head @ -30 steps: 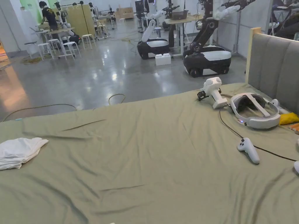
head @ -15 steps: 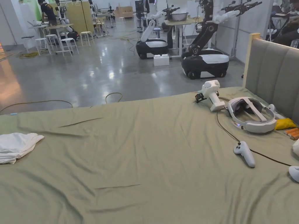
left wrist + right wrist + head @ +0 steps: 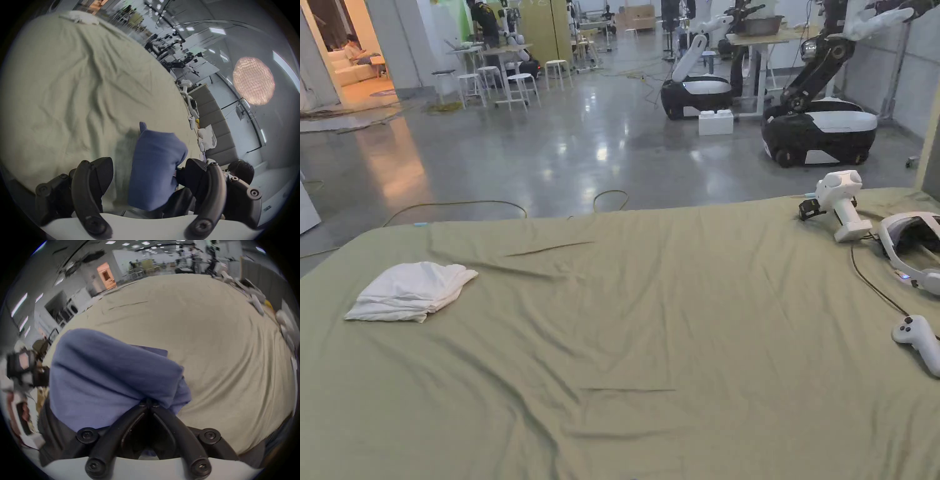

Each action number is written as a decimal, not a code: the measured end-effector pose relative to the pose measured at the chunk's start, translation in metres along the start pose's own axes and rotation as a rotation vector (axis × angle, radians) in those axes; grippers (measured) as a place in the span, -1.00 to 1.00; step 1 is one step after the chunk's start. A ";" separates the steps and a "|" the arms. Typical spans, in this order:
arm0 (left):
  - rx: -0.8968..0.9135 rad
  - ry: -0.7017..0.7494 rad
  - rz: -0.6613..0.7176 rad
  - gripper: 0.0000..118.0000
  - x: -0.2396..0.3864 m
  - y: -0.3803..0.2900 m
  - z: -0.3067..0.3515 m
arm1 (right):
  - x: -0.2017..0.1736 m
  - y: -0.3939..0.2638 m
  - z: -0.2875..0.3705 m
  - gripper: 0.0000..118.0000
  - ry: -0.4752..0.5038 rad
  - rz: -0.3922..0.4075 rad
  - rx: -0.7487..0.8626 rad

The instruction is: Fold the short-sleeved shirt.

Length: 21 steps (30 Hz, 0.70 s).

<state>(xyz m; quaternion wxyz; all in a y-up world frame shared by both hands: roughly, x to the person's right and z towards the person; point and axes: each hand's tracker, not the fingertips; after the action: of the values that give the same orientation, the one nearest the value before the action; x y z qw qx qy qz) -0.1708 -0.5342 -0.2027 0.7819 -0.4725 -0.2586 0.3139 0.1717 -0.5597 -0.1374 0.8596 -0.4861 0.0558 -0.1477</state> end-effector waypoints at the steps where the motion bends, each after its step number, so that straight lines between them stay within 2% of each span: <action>1: -0.015 -0.006 0.003 0.63 -0.003 0.000 -0.010 | 0.002 0.001 0.002 -1.00 0.006 -0.045 -0.027; 4: -0.071 -0.018 0.001 0.58 -0.009 -0.004 -0.041 | 0.004 0.007 0.006 -1.00 0.022 -0.043 -0.038; 5: -0.065 -0.049 -0.007 0.47 -0.010 -0.007 -0.049 | 0.005 0.008 0.007 -1.00 0.027 -0.050 -0.043; 6: -0.064 -0.095 0.017 0.05 -0.010 -0.006 -0.052 | 0.005 0.008 0.008 -1.00 0.029 -0.058 -0.045; 7: -0.053 -0.078 0.047 -0.24 -0.008 -0.006 -0.052 | 0.005 0.007 0.007 -1.00 0.028 -0.060 -0.045; 8: -0.038 -0.013 0.049 -0.25 -0.004 -0.006 -0.051 | 0.003 0.006 0.008 -1.00 0.025 -0.055 -0.040; 12: -0.060 -0.033 0.028 -0.27 -0.004 0.004 -0.040 | -0.003 0.005 0.024 -1.00 0.027 -0.065 -0.027; 13: -0.045 -0.044 0.040 -0.27 -0.003 0.006 -0.030 | -0.002 0.004 0.033 -1.00 0.066 -0.111 -0.006; 15: -0.019 -0.081 0.093 -0.27 -0.005 0.021 0.002 | 0.004 -0.003 0.060 -1.00 0.212 -0.201 0.053; 17: 0.064 -0.068 0.046 -0.27 -0.017 0.043 0.049 | 0.008 -0.011 0.084 -1.00 0.283 -0.210 0.094; 20: 0.150 0.134 -0.025 -0.27 -0.047 0.084 0.114 | 0.014 -0.022 0.104 -1.00 0.246 -0.190 0.113; 21: 0.178 0.200 -0.004 -0.27 -0.064 0.098 0.135 | 0.018 -0.025 0.108 -1.00 0.242 -0.195 0.113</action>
<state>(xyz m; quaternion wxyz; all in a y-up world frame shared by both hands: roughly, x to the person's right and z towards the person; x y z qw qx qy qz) -0.3320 -0.4684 -0.2413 0.8433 -0.4295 -0.1515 0.2856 0.2091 -0.4891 -0.0591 0.8541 -0.4187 0.1030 -0.2908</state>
